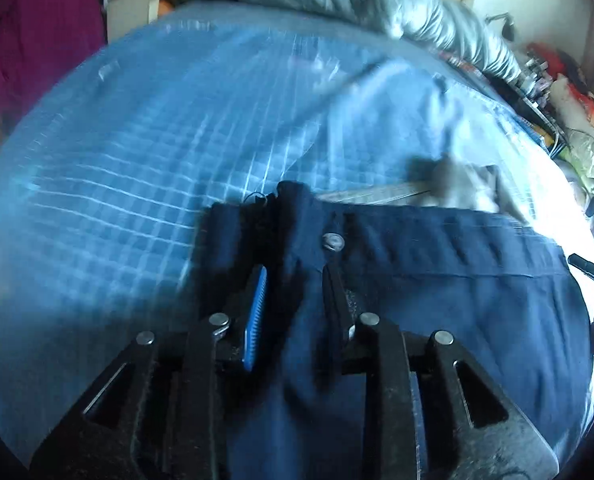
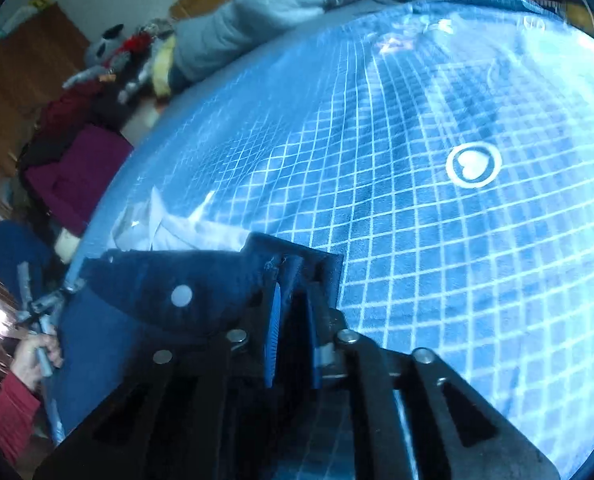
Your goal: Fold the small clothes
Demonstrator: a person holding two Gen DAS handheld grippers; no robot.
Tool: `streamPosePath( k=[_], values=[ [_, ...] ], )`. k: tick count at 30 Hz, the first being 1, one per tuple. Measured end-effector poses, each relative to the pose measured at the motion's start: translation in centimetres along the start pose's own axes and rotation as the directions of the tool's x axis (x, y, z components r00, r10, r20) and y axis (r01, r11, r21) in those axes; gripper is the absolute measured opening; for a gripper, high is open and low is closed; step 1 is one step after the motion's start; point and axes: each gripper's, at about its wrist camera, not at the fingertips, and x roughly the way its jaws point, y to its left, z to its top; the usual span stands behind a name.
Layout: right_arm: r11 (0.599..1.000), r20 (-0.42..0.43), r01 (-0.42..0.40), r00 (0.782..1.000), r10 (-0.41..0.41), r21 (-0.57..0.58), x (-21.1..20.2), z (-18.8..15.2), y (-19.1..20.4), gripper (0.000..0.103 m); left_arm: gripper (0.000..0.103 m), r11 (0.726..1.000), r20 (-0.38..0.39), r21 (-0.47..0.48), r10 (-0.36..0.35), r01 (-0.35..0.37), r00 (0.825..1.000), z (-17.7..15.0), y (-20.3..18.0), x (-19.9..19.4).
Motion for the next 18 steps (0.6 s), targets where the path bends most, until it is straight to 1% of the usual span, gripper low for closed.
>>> streamPosePath(
  k=[1,2,3,4,5,6,7,8,9,10,11,12,13,14,15,16,17,18],
  values=[
    [0.999,0.020,0.001,1.000,-0.001,-0.036,-1.3,-0.4,1.1,0.024,0.030,1.000,0.043,0.013,-0.019,0.018,0.999,-0.5,-0.9,-2.0],
    [0.998,0.048,-0.008,0.999,0.011,-0.065,-3.0,-1.2,2.4,0.024,0.037,0.998,0.071,0.028,-0.053,0.051,0.996,-1.3,-1.8,-3.6],
    [0.997,0.058,-0.026,0.998,0.030,-0.076,-4.1,-2.1,3.4,0.026,0.044,0.993,0.098,0.044,-0.112,0.109,0.989,-2.4,-3.3,-5.6],
    [0.994,0.056,-0.052,0.997,0.057,-0.092,-5.2,-3.3,4.6,0.031,0.048,0.986,0.111,0.050,-0.161,0.157,0.981,-3.5,-4.4,-6.6],
    [0.990,0.048,-0.077,0.995,0.083,-0.115,-5.9,-4.8,6.0,0.032,0.056,0.972,0.107,0.064,-0.234,0.228,0.966,-4.9,-5.6,-7.3],
    [0.986,0.029,-0.102,0.994,0.106,-0.136,-6.3,-6.4,7.2,0.033,0.061,0.959,0.090,0.075,-0.278,0.272,0.956,-6.0,-6.4,-7.4],
    [0.982,0.003,-0.125,0.992,0.127,-0.142,-6.4,-7.6,8.0,0.034,0.062,0.949,0.059,0.067,-0.312,0.308,0.948,-7.2,-7.0,-6.9],
    [0.979,-0.035,-0.151,0.988,0.148,-0.138,-6.0,-9.0,8.7,0.034,0.061,0.944,0.019,0.040,-0.328,0.327,0.945,-8.7,-7.0,-6.1],
    [0.977,-0.070,-0.167,0.985,0.159,-0.129,-5.6,-10.3,9.0,0.034,0.060,0.949,-0.030,-0.015,-0.315,0.314,0.949,-10.5,-6.4,-4.7],
    [0.979,-0.091,-0.170,0.983,0.160,-0.110,-5.3,-11.6,8.7,0.034,0.054,0.951,-0.050,-0.058,-0.306,0.303,0.951,-11.4,-5.5,-4.0],
    [0.980,-0.090,-0.185,0.980,0.178,-0.078,-5.3,-12.6,8.1,0.034,0.033,0.944,-0.026,-0.106,-0.317,0.313,0.948,-12.5,-4.1,-4.1],
    [0.977,-0.077,-0.206,0.976,0.202,-0.047,-5.7,-13.3,7.3,0.031,0.020,0.932,0.009,-0.158,-0.328,0.325,0.945,-13.2,-2.3,-4.6],
    [0.975,-0.074,-0.220,0.973,0.218,-0.017,-6.1,-13.8,6.4,0.024,0.015,0.921,0.031,-0.235,-0.312,0.310,0.950,-13.6,-0.1,-5.3],
    [0.976,-0.077,-0.217,0.973,0.217,0.001,-6.3,-14.2,5.6,0.018,0.015,0.917,0.058,-0.293,-0.265,0.270,0.963,-14.1,1.9,-6.0],
    [0.976,-0.085,-0.216,0.972,0.217,0.025,-6.1,-14.3,4.8,0.007,0.013,0.913,0.087,-0.342,-0.203,0.221,0.975,-14.7,3.9,-6.9],
    [0.971,-0.095,-0.231,0.967,0.236,0.061,-6.1,-14.6,3.9,0.000,0.007,0.900,0.104,-0.386,-0.177,0.203,0.979,-15.5,6.1,-7.5],
    [0.965,-0.099,-0.248,0.962,0.256,0.088,-5.9,-14.9,3.2,0.000,0.001,0.870,0.107,-0.440,-0.194,0.221,0.975,-16.1,7.9,-7.6],
    [0.962,-0.100,-0.254,0.959,0.264,0.102,-5.7,-14.9,2.9,0.000,0.001,0.852,0.109,-0.478,-0.185,0.215,0.977,-16.6,9.1,-8.0]
  ],
)
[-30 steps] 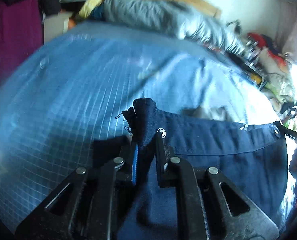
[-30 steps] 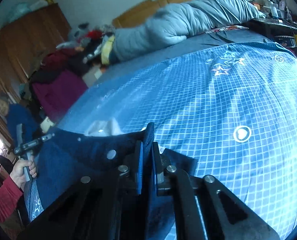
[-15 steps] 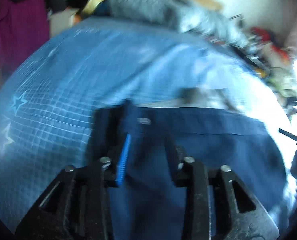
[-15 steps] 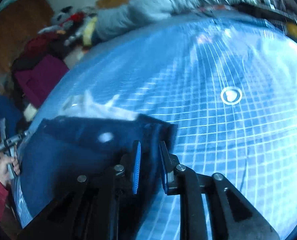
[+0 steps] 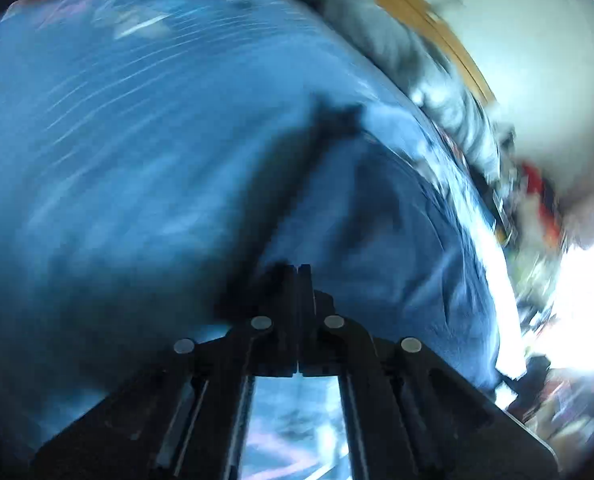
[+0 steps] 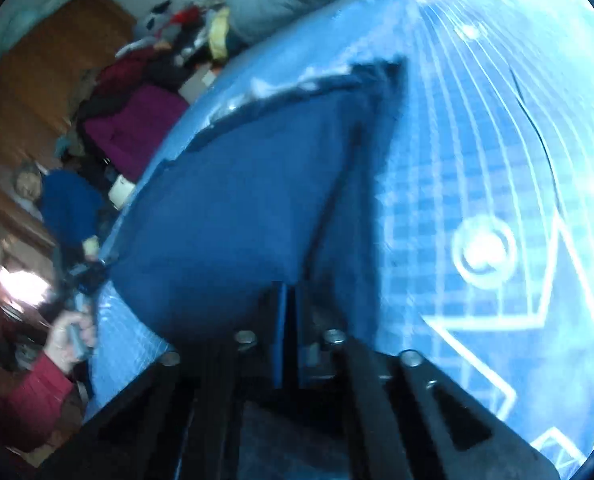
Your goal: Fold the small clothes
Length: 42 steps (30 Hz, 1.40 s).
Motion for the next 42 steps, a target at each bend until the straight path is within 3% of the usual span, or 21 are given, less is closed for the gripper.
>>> streamPosePath(
  k=[3,4,6,10,11,13,15,16,17,18,19,21,24,26,32,37,42],
  values=[
    [1.000,-0.003,0.018,1.000,-0.018,-0.015,0.2,-0.2,-0.1,0.000,0.007,0.987,0.049,0.025,0.158,-0.159,0.986,0.3,0.2,-1.7],
    [0.999,-0.001,0.027,1.000,-0.027,-0.025,0.3,-0.3,0.0,0.000,0.011,0.990,0.069,-0.006,0.143,-0.143,0.987,0.4,0.7,-2.5],
    [0.999,0.007,0.037,0.999,-0.037,-0.028,0.4,-0.6,0.4,0.000,0.030,0.990,0.104,-0.047,0.140,-0.135,0.985,0.5,1.2,-3.6],
    [0.995,0.015,0.095,0.995,-0.094,-0.043,-0.3,-1.5,1.3,0.000,0.040,0.995,0.096,-0.053,0.093,-0.089,0.991,-0.5,0.6,-3.9],
    [0.990,0.019,0.124,0.992,-0.124,-0.060,-0.7,-1.8,2.1,0.002,0.045,0.995,0.094,-0.037,0.100,-0.097,0.991,-0.6,0.3,-3.7],
    [0.978,0.039,0.181,0.983,-0.178,-0.103,-1.7,-2.8,3.9,0.021,0.052,0.983,0.101,0.027,0.180,-0.184,0.978,-1.8,-1.3,-4.0],
    [0.943,0.084,0.285,0.958,-0.275,-0.170,-2.7,-4.2,6.2,0.037,0.061,0.942,0.123,0.154,0.282,-0.299,0.952,-3.0,-3.5,-3.9],
    [0.910,0.113,0.363,0.931,-0.346,-0.199,-3.0,-5.0,7.4,0.043,0.065,0.918,0.141,0.207,0.313,-0.337,0.939,-3.9,-3.9,-4.0],
    [0.886,0.128,0.413,0.910,-0.394,-0.209,-3.2,-5.6,8.0,0.044,0.071,0.909,0.146,0.232,0.320,-0.347,0.936,-4.4,-4.4,-3.7],
    [0.855,0.143,0.473,0.880,-0.452,-0.214,-3.1,-6.2,8.6,0.053,0.075,0.907,0.146,0.240,0.320,-0.347,0.936,-4.9,-4.6,-3.4],
    [0.825,0.157,0.523,0.852,-0.500,-0.212,-2.9,-6.7,9.0,0.069,0.076,0.907,0.143,0.238,0.320,-0.347,0.937,-5.1,-4.7,-3.0],
    [0.782,0.175,0.593,0.805,-0.567,-0.192,-2.2,-7.6,9.0,0.087,0.084,0.900,0.136,0.231,0.345,-0.369,0.928,-6.1,-4.2,-2.3],
    [0.771,0.079,0.617,0.786,-0.613,-0.156,0.1,-8.5,7.6,0.095,0.095,0.886,0.133,0.265,0.357,-0.380,0.925,-6.0,-4.8,-1.4],
    [0.758,0.144,0.633,0.774,-0.617,-0.155,0.3,-9.1,7.7,0.103,0.101,0.892,0.112,0.280,0.338,-0.356,0.935,-5.8,-4.6,-1.1],
    [0.765,0.146,0.626,0.780,-0.609,-0.152,0.7,-8.7,7.3,0.103,0.103,0.883,0.098,0.302,0.347,-0.360,0.933,-5.9,-4.6,-1.2],
    [0.767,0.150,0.624,0.781,-0.606,-0.153,0.4,-9.2,6.7,0.103,0.103,0.895,0.099,0.291,0.324,-0.339,0.941,-6.4,-4.4,-1.7],
    [0.776,0.146,0.614,0.789,-0.596,-0.148,0.1,-9.5,6.6,0.103,0.103,0.884,0.093,0.305,0.342,-0.354,0.935,-6.5,-4.6,-1.2]
  ],
)
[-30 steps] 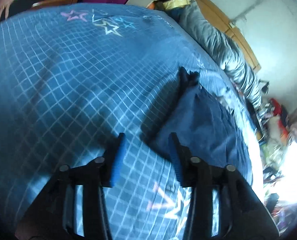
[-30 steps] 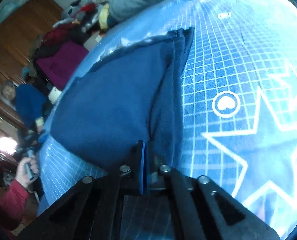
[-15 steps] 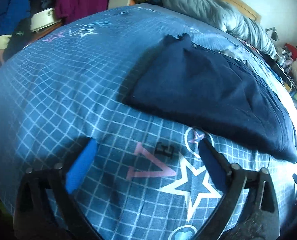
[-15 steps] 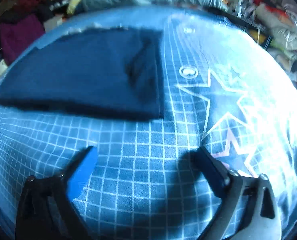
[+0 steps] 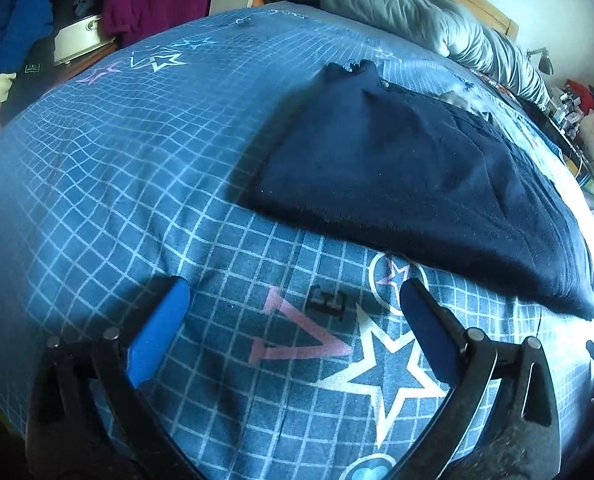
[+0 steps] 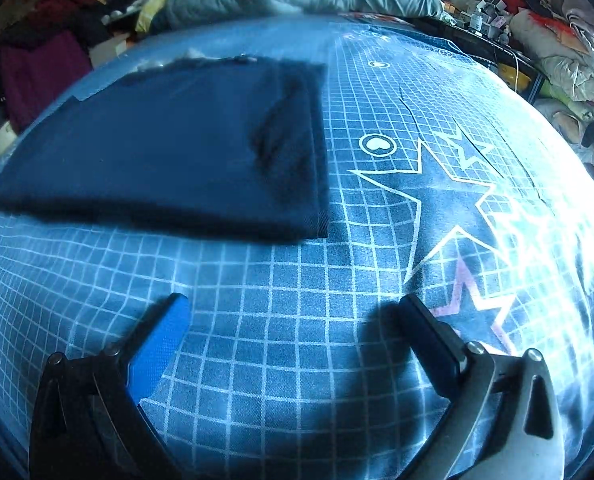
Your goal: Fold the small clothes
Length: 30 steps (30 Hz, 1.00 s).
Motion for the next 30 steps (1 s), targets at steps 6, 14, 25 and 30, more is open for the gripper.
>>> streamPosePath(
  k=[6,14,25,30],
  values=[
    [1.000,-0.001,0.004,1.000,-0.004,-0.004,0.15,0.18,0.08,0.103,0.103,1.000,-0.004,0.008,0.007,-0.007,1.000,0.04,-0.09,0.05],
    [1.000,-0.001,0.002,1.000,-0.002,-0.004,0.09,0.16,0.10,0.103,0.103,1.000,-0.002,0.004,0.003,-0.003,1.000,0.00,0.01,0.05],
    [1.000,-0.001,-0.003,1.000,0.003,-0.003,0.11,0.20,0.10,0.103,0.103,1.000,0.002,-0.003,-0.006,0.006,1.000,-0.02,0.05,-0.17],
    [1.000,-0.001,-0.003,1.000,0.003,-0.004,0.12,0.21,0.10,0.103,0.103,1.000,0.006,-0.010,-0.015,0.015,1.000,-0.12,0.14,-0.40]
  ],
)
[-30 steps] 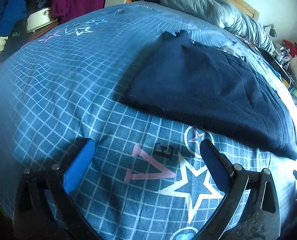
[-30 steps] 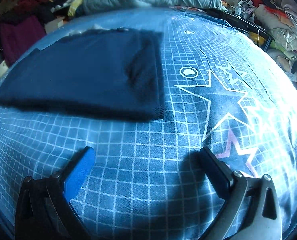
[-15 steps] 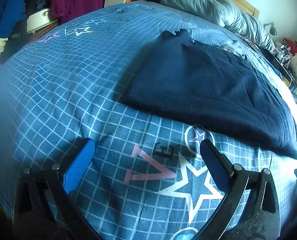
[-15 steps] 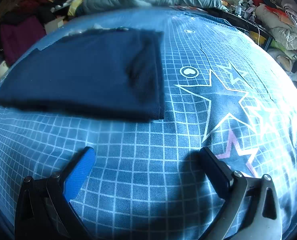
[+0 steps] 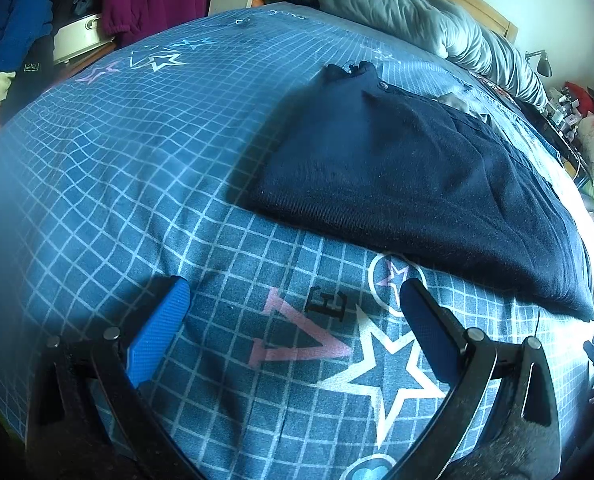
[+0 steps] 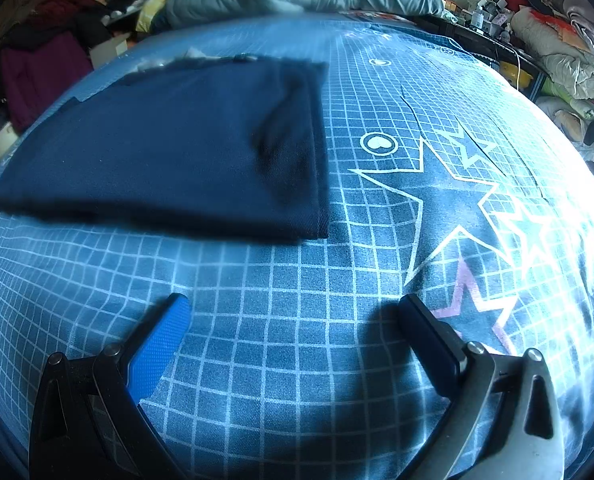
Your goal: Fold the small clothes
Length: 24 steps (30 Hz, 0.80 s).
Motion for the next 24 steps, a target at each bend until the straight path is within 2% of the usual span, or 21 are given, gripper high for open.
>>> streamPosePath(
  k=[24],
  values=[
    [1.000,0.002,-0.002,1.000,0.002,-0.001,0.00,0.01,-0.02,0.103,0.103,1.000,0.001,-0.003,-0.004,0.004,1.000,0.01,0.10,-0.10]
  ],
)
